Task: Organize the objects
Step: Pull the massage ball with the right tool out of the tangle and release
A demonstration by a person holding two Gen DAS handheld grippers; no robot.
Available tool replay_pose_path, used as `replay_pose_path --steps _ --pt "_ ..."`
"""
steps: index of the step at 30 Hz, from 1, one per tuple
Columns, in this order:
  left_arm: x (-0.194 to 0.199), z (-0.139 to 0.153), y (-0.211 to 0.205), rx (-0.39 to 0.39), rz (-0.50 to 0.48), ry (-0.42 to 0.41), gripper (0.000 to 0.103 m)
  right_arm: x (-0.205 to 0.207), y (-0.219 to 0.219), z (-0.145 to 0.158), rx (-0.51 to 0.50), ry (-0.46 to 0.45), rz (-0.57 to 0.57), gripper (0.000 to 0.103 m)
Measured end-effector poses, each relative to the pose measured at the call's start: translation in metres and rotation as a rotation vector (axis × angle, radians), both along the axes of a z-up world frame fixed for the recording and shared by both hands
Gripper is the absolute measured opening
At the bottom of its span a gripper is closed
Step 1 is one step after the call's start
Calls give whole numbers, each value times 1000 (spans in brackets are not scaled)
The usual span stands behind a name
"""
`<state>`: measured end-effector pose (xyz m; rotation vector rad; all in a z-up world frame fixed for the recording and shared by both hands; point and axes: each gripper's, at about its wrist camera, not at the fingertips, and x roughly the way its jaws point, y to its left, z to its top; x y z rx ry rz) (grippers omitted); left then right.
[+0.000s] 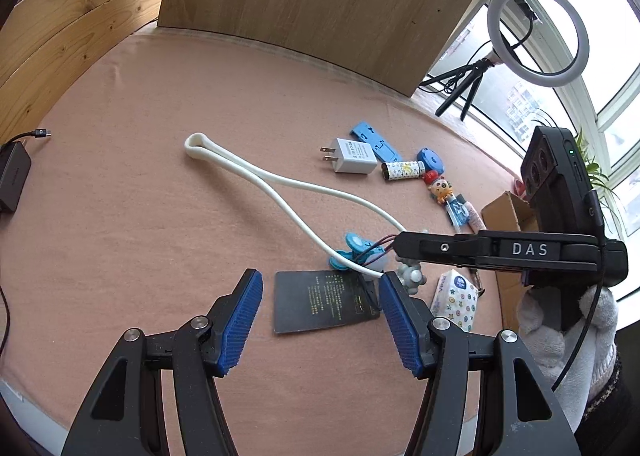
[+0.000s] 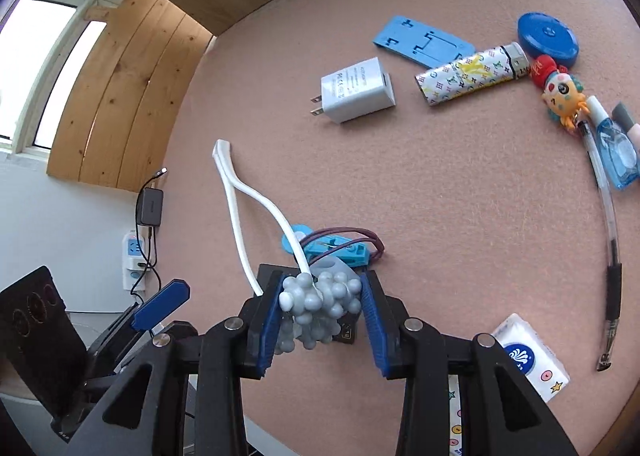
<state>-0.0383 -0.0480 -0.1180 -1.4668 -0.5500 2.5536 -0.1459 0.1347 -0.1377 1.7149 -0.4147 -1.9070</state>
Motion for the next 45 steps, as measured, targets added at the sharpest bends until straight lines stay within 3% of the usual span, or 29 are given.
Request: replay_pose_path --steps 6,9,19,25,31,37,45 --pt "-1 -11 -1 10 -13 -27 64 -1 27 21 13 54 -64 37" --pt "-9 -21 7 17 -33 -47 64 -3 46 27 117 117 -118 37" --pt "-53 -54 29 51 -113 -132 57 10 70 29 105 120 -125 37" --pt "-77 -42 51 53 -179 -111 56 17 82 29 114 124 -158 37" --pt "-108 -5 91 6 -270 -10 56 19 101 31 112 125 -202 37" --pt "-114 0 87 -1 -248 -10 56 22 109 34 107 132 -219 37" --pt "-93 -11 35 -28 -123 -27 56 24 86 37 42 126 -144 37"
